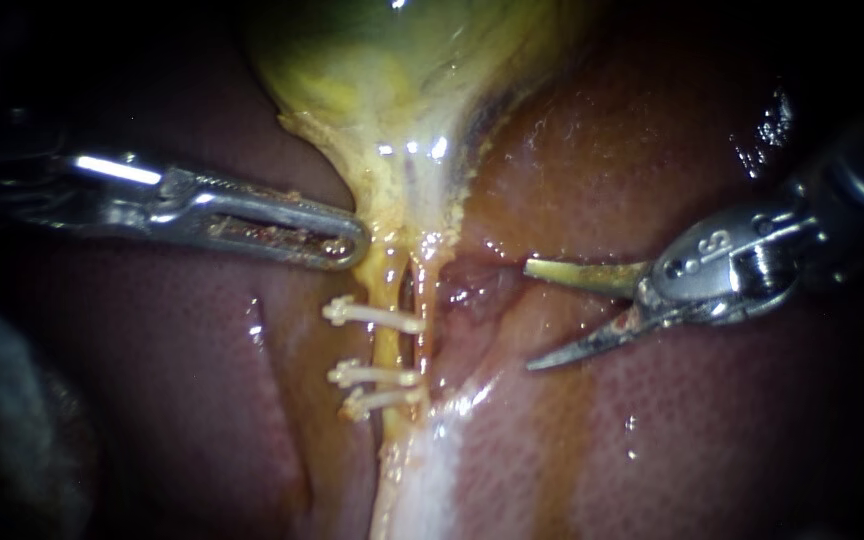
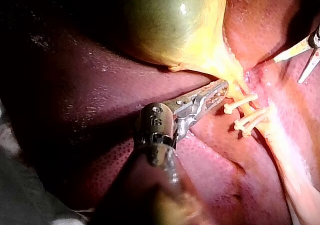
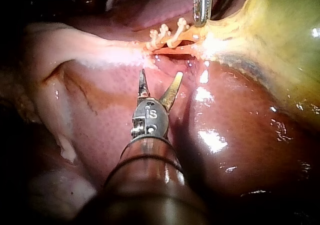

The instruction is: Go to the cutting position left tube

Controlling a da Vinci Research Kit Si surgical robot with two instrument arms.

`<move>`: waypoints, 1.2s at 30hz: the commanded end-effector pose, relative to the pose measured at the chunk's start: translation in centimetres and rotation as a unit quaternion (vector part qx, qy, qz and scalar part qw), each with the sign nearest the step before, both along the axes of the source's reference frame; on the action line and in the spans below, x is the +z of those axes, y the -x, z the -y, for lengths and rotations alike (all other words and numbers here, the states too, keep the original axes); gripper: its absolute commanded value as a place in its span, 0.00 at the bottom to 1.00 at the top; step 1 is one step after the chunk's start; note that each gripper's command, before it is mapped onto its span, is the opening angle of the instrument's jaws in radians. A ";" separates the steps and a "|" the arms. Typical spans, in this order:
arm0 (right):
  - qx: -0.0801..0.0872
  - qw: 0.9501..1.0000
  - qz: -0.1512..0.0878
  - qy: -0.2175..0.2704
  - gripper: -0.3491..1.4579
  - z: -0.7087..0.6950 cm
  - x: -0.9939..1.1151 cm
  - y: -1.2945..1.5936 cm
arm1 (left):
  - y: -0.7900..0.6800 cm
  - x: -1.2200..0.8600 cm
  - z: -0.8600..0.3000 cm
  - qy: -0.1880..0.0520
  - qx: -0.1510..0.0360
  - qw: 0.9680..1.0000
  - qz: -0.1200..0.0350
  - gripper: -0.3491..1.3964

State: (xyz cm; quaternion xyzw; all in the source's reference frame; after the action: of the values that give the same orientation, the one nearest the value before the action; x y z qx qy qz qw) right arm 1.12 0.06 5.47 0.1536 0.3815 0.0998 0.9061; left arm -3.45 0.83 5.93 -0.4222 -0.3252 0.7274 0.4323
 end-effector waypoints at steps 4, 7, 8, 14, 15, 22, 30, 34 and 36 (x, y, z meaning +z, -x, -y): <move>0.000 1.000 0.000 0.000 0.99 0.00 0.00 0.00 | -0.12 -0.17 -0.04 -0.004 0.003 1.000 0.003 0.00; 0.000 1.000 0.002 -0.001 0.99 -0.02 -0.01 -0.01 | -0.26 -0.36 -0.10 -0.007 0.001 1.000 0.002 0.00; 0.000 1.000 0.001 -0.002 0.99 -0.03 -0.01 -0.02 | -0.32 -0.44 -0.13 -0.007 -0.002 1.000 0.000 0.00; -0.025 0.999 -0.015 -0.034 0.98 -0.06 -0.07 -0.16 | -0.49 -0.62 -0.19 -0.007 -0.010 1.000 -0.003 0.00; -0.026 0.998 -0.028 -0.040 0.97 -0.04 -0.08 -0.19 | -0.48 -0.61 -0.18 -0.006 -0.010 1.000 -0.003 0.00; -0.010 0.992 -0.072 -0.104 0.95 0.13 -0.12 -0.58 | -0.42 -0.59 -0.16 -0.005 -0.012 1.000 -0.005 0.00; -0.006 0.989 -0.072 -0.127 0.97 0.25 0.09 -0.84 | -0.40 -0.61 -0.15 -0.008 -0.014 1.000 -0.005 0.00; -0.009 0.988 -0.071 -0.134 0.97 0.27 0.23 -0.91 | -0.39 -0.62 -0.14 -0.007 -0.016 1.000 -0.006 0.00; -0.009 0.988 -0.070 -0.136 0.97 0.26 0.29 -0.95 | -0.39 -0.62 -0.14 -0.007 -0.016 1.000 -0.006 0.00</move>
State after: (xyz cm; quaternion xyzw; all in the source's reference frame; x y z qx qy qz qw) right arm 2.08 -0.19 5.79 0.2859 0.4259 0.1304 0.8484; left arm -3.06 0.97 5.31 -0.4195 -0.3216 0.7206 0.4487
